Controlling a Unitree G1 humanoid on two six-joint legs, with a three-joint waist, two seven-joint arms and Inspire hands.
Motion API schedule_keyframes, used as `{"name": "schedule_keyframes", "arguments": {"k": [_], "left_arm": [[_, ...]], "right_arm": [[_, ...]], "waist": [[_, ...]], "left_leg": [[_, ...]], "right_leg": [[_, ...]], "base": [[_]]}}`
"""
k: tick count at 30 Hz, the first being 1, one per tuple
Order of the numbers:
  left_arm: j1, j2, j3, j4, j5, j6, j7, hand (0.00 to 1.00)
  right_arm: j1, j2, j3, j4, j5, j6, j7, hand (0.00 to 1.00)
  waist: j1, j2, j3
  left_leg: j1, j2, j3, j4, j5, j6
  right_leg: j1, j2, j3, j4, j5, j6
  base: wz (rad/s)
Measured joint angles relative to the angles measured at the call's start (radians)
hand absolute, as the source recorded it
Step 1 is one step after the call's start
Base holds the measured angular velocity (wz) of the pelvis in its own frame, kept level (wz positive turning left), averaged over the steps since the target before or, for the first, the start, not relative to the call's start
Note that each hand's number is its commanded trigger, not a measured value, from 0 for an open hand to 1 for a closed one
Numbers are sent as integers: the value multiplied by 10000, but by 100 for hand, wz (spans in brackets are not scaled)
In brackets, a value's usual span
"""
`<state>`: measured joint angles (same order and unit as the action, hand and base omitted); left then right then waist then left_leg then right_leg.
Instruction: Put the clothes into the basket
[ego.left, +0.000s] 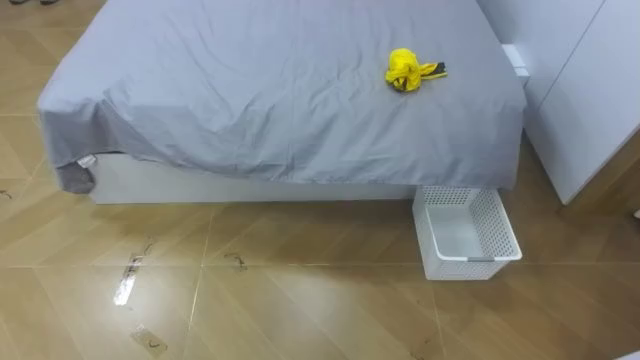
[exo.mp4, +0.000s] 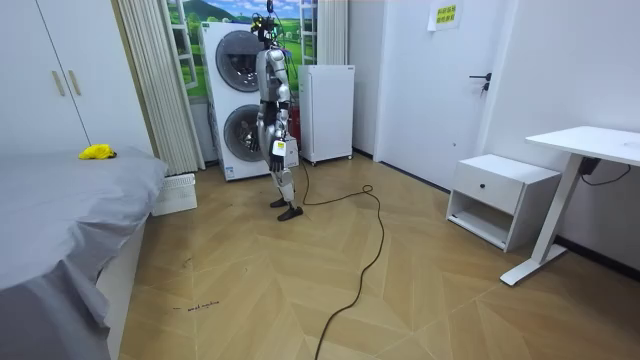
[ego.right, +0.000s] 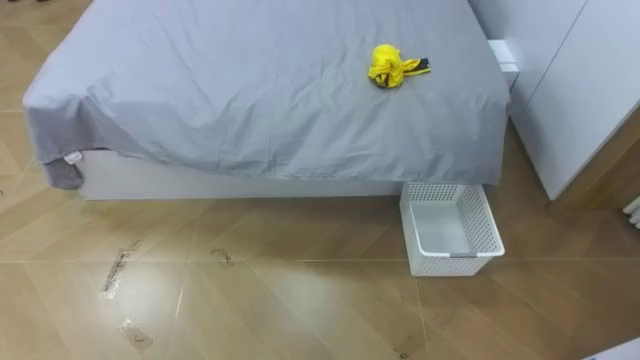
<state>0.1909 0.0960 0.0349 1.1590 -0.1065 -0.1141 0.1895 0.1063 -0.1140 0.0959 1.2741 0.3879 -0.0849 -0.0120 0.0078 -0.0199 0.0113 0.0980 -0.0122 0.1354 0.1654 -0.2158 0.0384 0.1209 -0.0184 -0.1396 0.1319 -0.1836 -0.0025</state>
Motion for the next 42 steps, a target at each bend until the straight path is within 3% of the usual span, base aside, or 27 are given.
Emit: {"name": "schedule_keyframes", "arguments": {"k": [9, 15, 20, 23, 27, 30, 32, 33, 35, 36, 37, 38, 39, 40, 41, 42], "left_arm": [[-9, -1, -8, -102, 6, 0, 31, 0], [-24, 0, 0, -231, 5, -8, -70, 0], [-22, 6, -8, -193, -211, -15, -86, 0], [-4, -11, 52, -193, -209, 12, -132, 0], [40, 22, 615, -177, -213, 40, -352, 0], [170, 94, 845, -201, -358, 54, -444, 0], [186, 129, 876, -236, -636, 64, -448, 0], [174, 185, 865, -264, -917, 56, -434, 0], [281, 203, 540, -267, -1105, 75, -419, 0], [416, 176, 361, -263, -1312, 73, -397, 0], [582, 147, 368, -247, -1367, 67, -369, 0], [675, 150, 377, -234, -1363, 67, -334, 0], [882, 142, 397, -192, -1343, 76, -209, 0], [1011, 120, 399, -168, -1327, 132, -168, 0], [1024, 106, 403, -170, -1297, 174, -177, 0], [975, 63, 401, -187, -1230, 185, -229, 0]], "right_arm": [[-67, -3, -4, -56, -40, 0, 137, 0], [-96, -8, -55, -349, -219, -46, 440, 0], [-51, -10, -64, -279, -276, -98, 468, 0], [-2, -8, -66, -282, -284, 32, 501, 0], [14, -25, -102, -279, -390, 215, 770, 0], [30, -22, -115, -225, -364, 215, 906, 0], [31, -38, -125, -216, -311, 209, 928, 0], [35, -58, -123, -191, -188, 220, 887, 0], [40, -125, -144, -186, -68, 231, 779, 0], [41, -168, -147, -179, -69, 282, 752, 0], [34, -181, -137, -181, -64, 365, 750, 0], [30, -173, -134, -182, -72, 399, 758, 0], [29, -164, -117, -183, -95, 463, 780, 0], [33, -167, -83, -187, -83, 513, 780, 0], [34, -166, -80, -190, -95, 536, 753, 0], [34, -170, -107, -216, -155, 548, 694, 0]], "waist": [[-27, -32, -15], [-32, 4, -85], [-22, 26, -84], [50, 95, -60], [249, 119, -58], [252, 20, -58], [217, 50, -48], [222, -13, 20], [128, -40, 6], [187, -113, 0], [321, -104, -1], [341, -97, -1], [391, -50, 20], [473, -80, 27], [489, -110, 35], [488, -102, -20]], "left_leg": [[-35, -4, -16, -3, 0, 0], [-35, -3, -18, 3, 1, 0], [-10, 7, -9, 3, 0, 0], [-39, 161, 35, 215, -143, -40], [-497, 533, 163, 1505, -821, -211], [-916, 696, 195, 2609, -1029, -341], [-1753, 942, 306, 4255, -982, -370], [-2592, 1057, 219, 5590, -811, -326], [-3380, 729, 151, 4961, -796, -285], [-3881, 468, 149, 3835, -532, -414], [-4349, 378, 104, 2568, -7, -538], [-4497, 380, 48, 2006, 358, -535], [-4741, 437, -40, 1267, 967, -529], [-4829, 499, -4, 976, 1738, -428], [-4853, 495, 83, 1039, 2139, -306], [-4961, 473, 369, 1260, 2643, 16]], "right_leg": [[-19, -6, -30, -8, -2, 2], [-25, -8, -32, 2, -2, 1], [5, 4, -18, 29, -2, 1], [-3, 64, -19, 101, -8, -8], [-117, 297, -199, 581, -349, -219], [-312, 363, -177, 1069, -768, -384], [-326, 379, -141, 1176, -941, -562], [-230, 377, -19, 1312, -1060, -666], [-95, 179, 21, 1364, -1255, -640], [-90, 24, 63, 1401, -1401, -557], [-35, -25, 157, 1417, -1536, -505], [15, -37, 158, 1417, -1624, -474], [125, -47, 282, 1425, -1785, -467], [259, -128, 443, 1401, -1956, -395], [329, -189, 488, 1364, -2055, -315], [420, -314, 534, 1221, -2195, -146]], "base": [[0], [0], [0], [-7], [-17], [6], [17], [25], [18], [-12], [-22], [-38], [-48], [-49], [-36], [-13]]}}
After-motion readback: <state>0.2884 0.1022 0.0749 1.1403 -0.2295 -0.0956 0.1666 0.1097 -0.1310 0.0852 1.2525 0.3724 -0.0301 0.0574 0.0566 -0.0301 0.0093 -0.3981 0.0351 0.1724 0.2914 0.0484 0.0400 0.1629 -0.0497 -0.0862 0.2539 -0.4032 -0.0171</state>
